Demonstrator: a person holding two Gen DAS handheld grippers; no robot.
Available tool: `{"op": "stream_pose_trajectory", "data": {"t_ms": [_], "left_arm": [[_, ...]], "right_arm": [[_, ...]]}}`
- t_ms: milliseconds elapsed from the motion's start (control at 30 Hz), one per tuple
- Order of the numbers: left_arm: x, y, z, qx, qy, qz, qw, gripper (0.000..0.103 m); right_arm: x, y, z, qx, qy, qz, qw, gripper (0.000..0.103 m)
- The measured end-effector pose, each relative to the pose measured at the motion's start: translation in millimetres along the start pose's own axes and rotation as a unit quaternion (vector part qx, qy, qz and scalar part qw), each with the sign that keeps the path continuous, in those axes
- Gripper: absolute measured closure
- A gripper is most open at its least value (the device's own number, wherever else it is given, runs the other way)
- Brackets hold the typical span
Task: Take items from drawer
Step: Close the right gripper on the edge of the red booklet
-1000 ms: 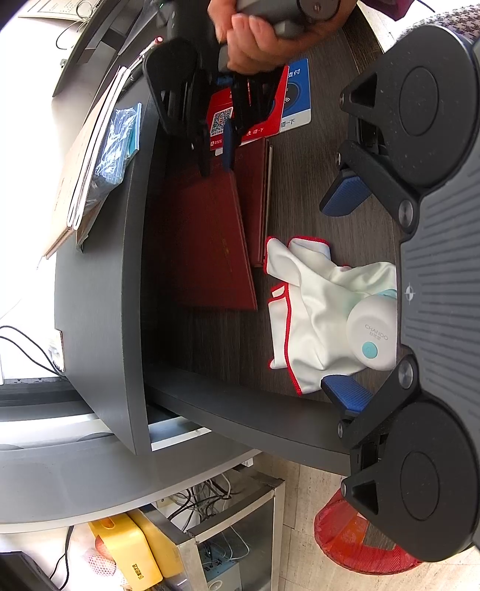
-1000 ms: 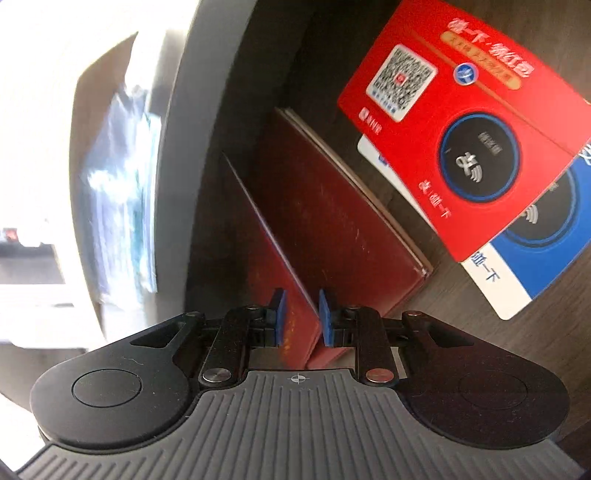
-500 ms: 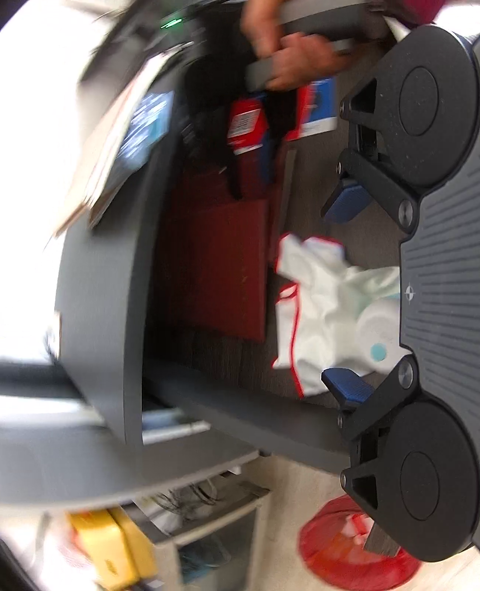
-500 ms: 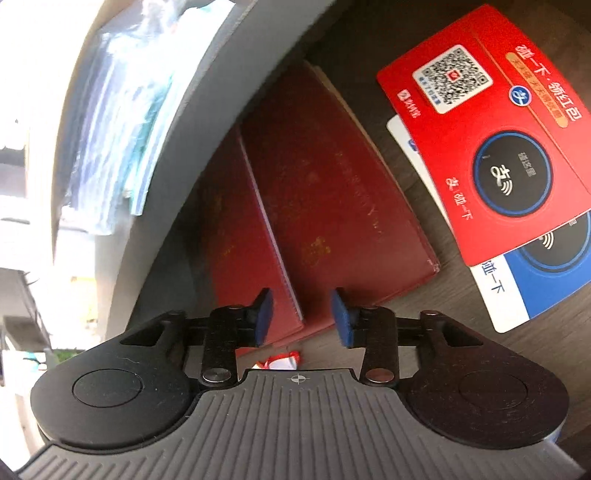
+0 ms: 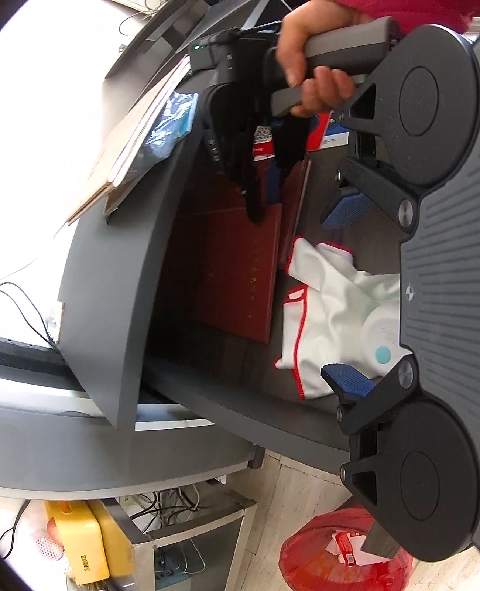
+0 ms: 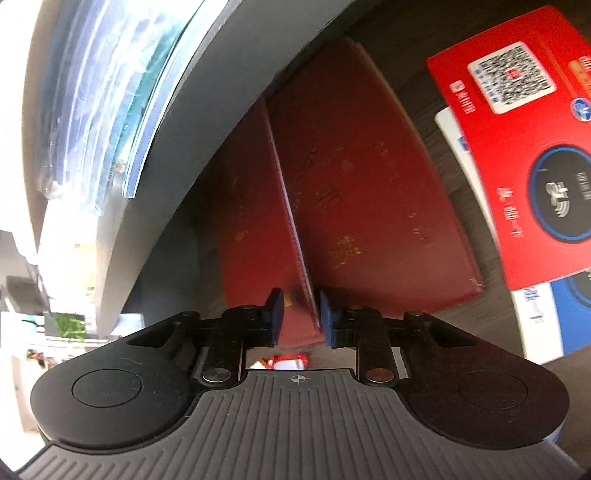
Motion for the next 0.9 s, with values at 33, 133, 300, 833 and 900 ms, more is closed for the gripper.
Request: {"op": "stream_pose_trajectory", "data": {"t_ms": [33, 133, 300, 833, 900], "left_arm": [[0.0, -0.3, -0.3, 0.003, 0.002, 0.000, 1.0000, 0.024], [-0.7, -0.3, -1.4, 0.006, 0.002, 0.001, 1.0000, 0.024], [-1.5, 0.8, -1.8, 0.014, 0.003, 0.002, 0.9999, 0.024], [-8.0, 1.6, -7.7, 0.007, -0.006, 0.009, 0.9999, 0.024], [-11.6, 2.1, -9.8, 0.002, -0.005, 0.011, 0.9999, 0.024]], "right_arm": [[1.4, 0.0, -3.3, -0.003, 0.002, -0.001, 1.000, 0.072], [5.7, -0.1, -13.2, -0.011, 0.008, -0.002, 1.000, 0.071], [14.1, -2.0, -30.8, -0.021, 0.021, -0.006, 1.000, 0.071], [23.1, -16.2, -74.3, -0.008, 0.047, 0.002, 0.999, 0.091], [13.6, -18.5, -78.0, 0.001, 0.070, 0.011, 0.997, 0.097]]}}
Point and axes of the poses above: each gripper's, at about its wrist camera, not at the fingertips, and x roughly the way its jaws point, z to its right, y to its top, the point moved 9 cm from there along x, roughly the way its jaws point, and after that the axes turned 13 degrees about -z, right-handed, at the moved point
